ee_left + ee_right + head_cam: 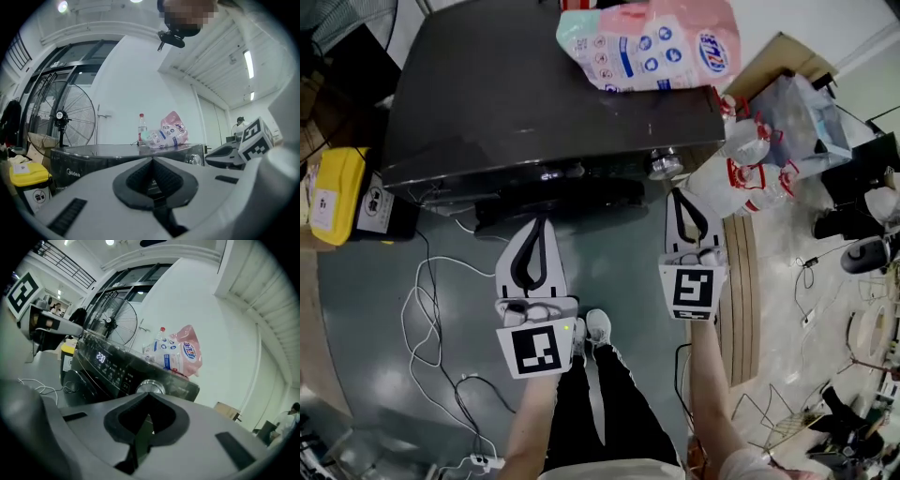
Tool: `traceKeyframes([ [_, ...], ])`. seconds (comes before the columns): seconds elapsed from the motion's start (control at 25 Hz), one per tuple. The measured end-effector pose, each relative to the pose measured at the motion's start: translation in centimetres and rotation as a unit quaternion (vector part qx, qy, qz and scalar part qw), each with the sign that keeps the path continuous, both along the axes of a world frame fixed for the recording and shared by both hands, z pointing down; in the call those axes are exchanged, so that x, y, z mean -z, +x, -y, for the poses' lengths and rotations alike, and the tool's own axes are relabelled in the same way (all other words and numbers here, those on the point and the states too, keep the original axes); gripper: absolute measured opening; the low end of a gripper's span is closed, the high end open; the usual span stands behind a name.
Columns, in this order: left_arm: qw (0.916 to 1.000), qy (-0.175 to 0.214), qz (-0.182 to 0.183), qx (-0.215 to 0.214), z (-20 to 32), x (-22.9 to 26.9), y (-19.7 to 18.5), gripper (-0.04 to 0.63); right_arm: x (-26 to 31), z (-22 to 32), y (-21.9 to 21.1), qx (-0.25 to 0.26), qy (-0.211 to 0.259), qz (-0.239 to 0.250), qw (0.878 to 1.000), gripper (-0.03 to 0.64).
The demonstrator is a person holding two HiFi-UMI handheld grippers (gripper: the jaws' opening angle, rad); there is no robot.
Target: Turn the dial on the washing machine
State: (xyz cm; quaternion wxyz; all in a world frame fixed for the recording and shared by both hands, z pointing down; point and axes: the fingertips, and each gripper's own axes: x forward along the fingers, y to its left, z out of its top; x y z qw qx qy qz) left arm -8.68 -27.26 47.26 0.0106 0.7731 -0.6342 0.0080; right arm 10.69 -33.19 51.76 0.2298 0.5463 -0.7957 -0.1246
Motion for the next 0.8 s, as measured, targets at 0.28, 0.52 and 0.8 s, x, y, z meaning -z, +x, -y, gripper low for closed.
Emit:
traceKeyframes([
  [0.28,0.9996,0.025,0.006,-0.013,-2.1,9.8,1.0,-0.002,9.1,-4.5,-1.7,0.012,-0.003,0.041,0.999,0.003],
  [0.52,0.9985,0.045,0.026,-0.016,-4.7,17.2,0.8,-0.002,16.3,-8.2,-2.9,0.006,0.008,0.082,0.997,0.003],
  [0.8,0.9973,0.067,0.031,-0.010,-7.9,21.4,0.0,-0.002,21.3,-12.5,-3.9,0.010,0.030,0.107,0.994,0.003],
])
